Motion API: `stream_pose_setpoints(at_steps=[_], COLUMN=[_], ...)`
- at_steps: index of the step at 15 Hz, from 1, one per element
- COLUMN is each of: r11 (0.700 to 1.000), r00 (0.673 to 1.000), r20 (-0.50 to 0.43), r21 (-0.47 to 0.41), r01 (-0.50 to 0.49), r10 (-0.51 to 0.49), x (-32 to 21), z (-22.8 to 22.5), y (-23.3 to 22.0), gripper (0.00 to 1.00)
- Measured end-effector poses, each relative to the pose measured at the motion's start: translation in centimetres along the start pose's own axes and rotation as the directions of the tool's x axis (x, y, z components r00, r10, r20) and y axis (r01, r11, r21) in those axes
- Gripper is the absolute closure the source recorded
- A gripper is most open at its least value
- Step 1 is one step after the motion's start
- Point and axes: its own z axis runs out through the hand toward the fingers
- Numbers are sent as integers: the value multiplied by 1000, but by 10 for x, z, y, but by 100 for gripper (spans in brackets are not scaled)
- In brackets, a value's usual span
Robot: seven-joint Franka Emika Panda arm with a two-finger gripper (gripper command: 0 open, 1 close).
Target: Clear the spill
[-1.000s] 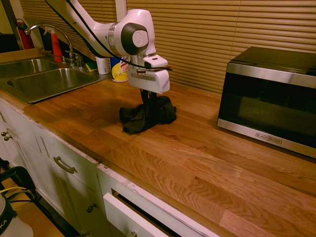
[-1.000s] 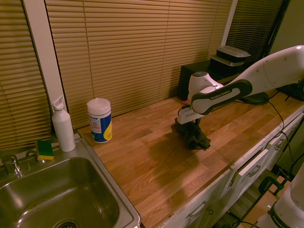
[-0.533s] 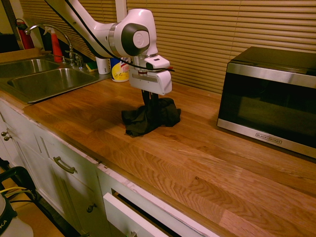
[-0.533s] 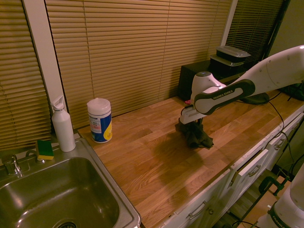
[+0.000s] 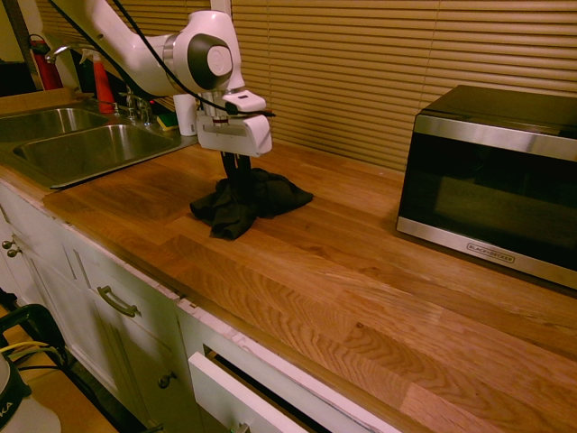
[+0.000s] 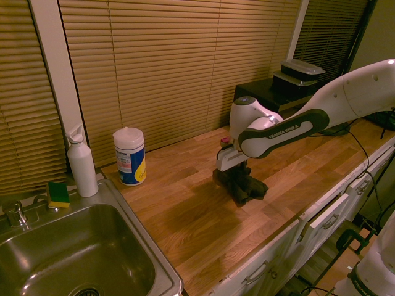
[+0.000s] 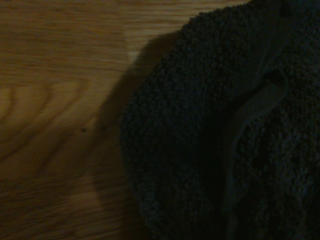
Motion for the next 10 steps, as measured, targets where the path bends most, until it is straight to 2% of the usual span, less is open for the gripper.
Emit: stream_pose_setpoints(at_steps=[10], r11=[995], r00=[994], r20=[-41], r21=[-9], r01=[104], r10=[-104], x=[-87], z=[-24], y=[-78], gripper=[100])
